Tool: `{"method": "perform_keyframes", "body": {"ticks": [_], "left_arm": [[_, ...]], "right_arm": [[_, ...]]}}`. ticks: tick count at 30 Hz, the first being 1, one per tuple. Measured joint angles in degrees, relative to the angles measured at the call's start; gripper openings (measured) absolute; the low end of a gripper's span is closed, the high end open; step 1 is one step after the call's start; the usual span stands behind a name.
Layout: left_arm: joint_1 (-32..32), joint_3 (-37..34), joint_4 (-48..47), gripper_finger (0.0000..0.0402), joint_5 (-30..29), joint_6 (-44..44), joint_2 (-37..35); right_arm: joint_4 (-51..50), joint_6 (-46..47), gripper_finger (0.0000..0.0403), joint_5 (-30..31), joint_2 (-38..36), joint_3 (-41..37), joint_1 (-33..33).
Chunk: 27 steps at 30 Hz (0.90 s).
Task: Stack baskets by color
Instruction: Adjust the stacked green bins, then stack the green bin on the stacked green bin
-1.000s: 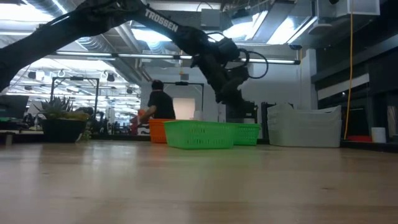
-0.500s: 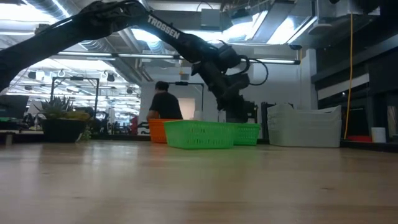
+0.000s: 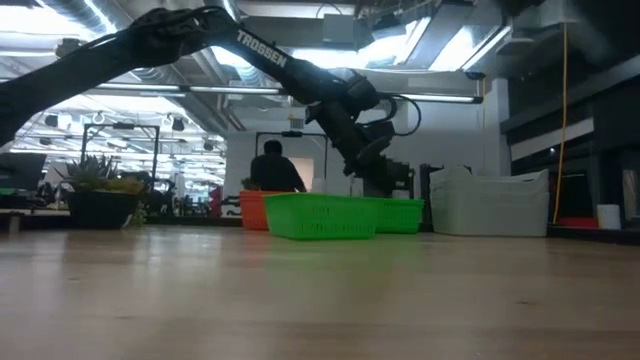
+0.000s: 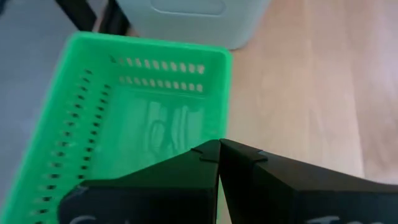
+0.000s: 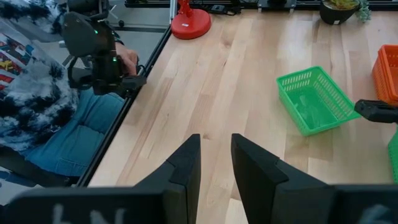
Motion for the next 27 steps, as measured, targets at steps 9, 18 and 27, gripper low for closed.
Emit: {"method": "perform_keyframes", "body": {"ticks": [9,18,27], "left_arm": [[-1.64,5.22,-9.37,0.0,-2.86,1.59,0.0],[-3.12,10.15,-40.66,0.0,-19.84,4.01,-6.77],[0.1,9.97,-61.07,0.0,-17.84,-1.12,-19.14]], "right_arm": [[0.0,0.0,0.009,0.01,0.0,0.0,0.0],[19.9,7.91,0.009,0.87,0.18,-9.93,0.11],[57.24,19.79,0.009,13.13,10.0,-27.66,9.58]]}}
